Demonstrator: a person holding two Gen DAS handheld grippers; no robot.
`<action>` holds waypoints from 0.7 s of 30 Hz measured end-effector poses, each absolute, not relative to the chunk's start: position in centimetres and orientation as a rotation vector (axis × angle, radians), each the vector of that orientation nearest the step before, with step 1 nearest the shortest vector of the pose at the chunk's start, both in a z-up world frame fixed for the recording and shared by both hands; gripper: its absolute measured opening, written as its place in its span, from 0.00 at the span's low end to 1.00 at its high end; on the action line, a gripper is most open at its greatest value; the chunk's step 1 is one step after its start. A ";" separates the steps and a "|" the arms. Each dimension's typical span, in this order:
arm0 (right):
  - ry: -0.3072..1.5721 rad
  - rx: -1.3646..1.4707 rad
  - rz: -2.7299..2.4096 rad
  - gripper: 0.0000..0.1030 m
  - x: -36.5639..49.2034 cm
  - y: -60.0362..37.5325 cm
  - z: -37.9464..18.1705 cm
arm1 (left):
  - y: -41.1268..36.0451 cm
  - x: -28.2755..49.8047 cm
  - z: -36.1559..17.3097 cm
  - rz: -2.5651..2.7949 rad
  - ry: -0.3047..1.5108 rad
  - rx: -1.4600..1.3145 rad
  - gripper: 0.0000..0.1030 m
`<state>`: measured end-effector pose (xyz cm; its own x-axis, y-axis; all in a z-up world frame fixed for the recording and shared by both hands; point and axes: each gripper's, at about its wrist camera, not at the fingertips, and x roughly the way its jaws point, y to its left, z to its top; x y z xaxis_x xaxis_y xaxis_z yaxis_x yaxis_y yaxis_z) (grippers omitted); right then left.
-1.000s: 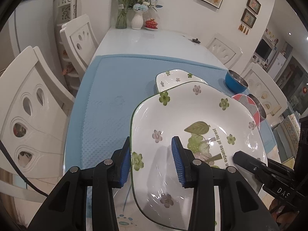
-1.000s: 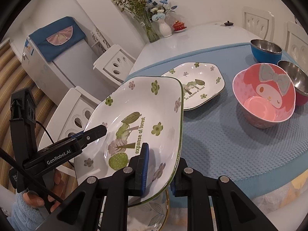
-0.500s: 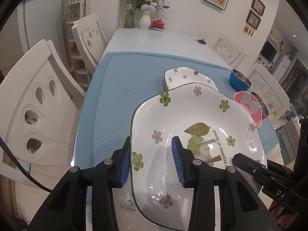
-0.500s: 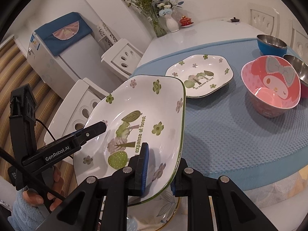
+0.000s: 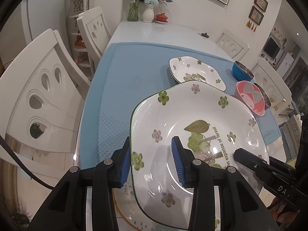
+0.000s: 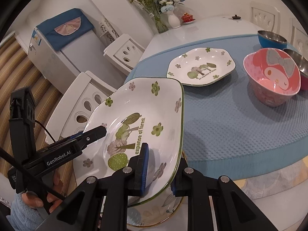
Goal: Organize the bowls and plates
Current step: 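Carry both hexagonal plates over the round blue-leaf plate and lower them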
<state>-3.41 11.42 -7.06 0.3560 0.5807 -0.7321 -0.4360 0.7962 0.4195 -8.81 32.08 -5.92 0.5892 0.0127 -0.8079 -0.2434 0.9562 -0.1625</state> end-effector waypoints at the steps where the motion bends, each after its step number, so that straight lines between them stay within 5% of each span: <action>1: 1.014 0.165 0.657 0.17 -3.4 11.4 -7.1 | 32.1 -8.8 -6.0 0.149 0.936 -0.268 0.34; 21: 1.054 0.151 0.627 0.18 -4.8 11.6 -8.5 | 32.1 -9.5 -7.8 0.147 0.994 -0.275 0.34</action>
<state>-4.79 11.57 -8.50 0.3387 0.5491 -0.7640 -0.4089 0.8173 0.4061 -9.49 32.15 -7.79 0.5393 -0.0030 -0.8421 -0.2462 0.9557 -0.1611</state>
